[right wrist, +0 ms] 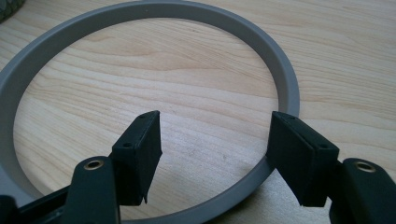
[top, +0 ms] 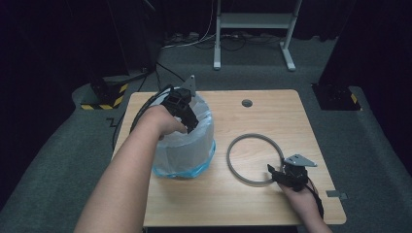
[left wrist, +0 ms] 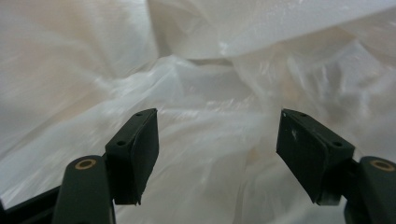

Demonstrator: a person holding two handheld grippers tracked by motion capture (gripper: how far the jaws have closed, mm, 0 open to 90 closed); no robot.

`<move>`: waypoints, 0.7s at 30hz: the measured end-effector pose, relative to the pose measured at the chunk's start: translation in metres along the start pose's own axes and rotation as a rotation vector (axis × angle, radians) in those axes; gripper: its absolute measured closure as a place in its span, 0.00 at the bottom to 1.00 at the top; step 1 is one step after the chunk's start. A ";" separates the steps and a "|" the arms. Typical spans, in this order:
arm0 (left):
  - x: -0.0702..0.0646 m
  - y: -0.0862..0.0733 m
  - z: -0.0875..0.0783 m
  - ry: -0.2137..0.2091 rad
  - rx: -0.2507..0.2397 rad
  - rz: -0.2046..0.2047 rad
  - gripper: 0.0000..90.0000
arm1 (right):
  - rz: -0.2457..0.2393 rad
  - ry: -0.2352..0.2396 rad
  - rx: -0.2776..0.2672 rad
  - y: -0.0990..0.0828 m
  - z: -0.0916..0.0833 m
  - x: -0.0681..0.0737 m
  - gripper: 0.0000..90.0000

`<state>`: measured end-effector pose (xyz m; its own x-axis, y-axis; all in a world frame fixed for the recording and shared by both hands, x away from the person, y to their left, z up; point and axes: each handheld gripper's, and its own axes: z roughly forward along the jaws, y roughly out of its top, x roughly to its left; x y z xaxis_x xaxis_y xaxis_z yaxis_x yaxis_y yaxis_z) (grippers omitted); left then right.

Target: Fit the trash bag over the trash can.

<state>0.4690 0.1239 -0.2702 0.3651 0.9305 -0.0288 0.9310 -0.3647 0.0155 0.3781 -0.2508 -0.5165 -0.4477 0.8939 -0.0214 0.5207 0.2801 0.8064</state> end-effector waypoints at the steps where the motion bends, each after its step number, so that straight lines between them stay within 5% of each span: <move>1: 0.002 -0.001 -0.005 0.008 -0.010 -0.004 0.33 | -0.003 0.000 0.001 0.000 0.000 0.000 0.39; 6: 0.008 -0.003 -0.027 0.076 -0.099 -0.015 0.71 | -0.003 0.002 0.001 0.000 0.000 0.001 0.39; 11: 0.015 0.008 -0.029 0.149 -0.175 -0.029 0.88 | 0.003 -0.005 0.000 0.000 0.000 -0.001 0.39; 17: 0.008 0.024 -0.011 0.115 -0.211 -0.014 0.63 | 0.003 -0.008 -0.002 -0.001 0.000 -0.002 0.39; 21: 0.006 0.034 0.019 0.102 -0.152 -0.027 0.56 | 0.004 -0.008 -0.009 0.000 -0.002 -0.003 0.39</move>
<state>0.5033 0.1167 -0.2885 0.3309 0.9411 0.0701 0.9262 -0.3381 0.1667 0.3778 -0.2538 -0.5155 -0.4395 0.8980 -0.0228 0.5158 0.2730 0.8121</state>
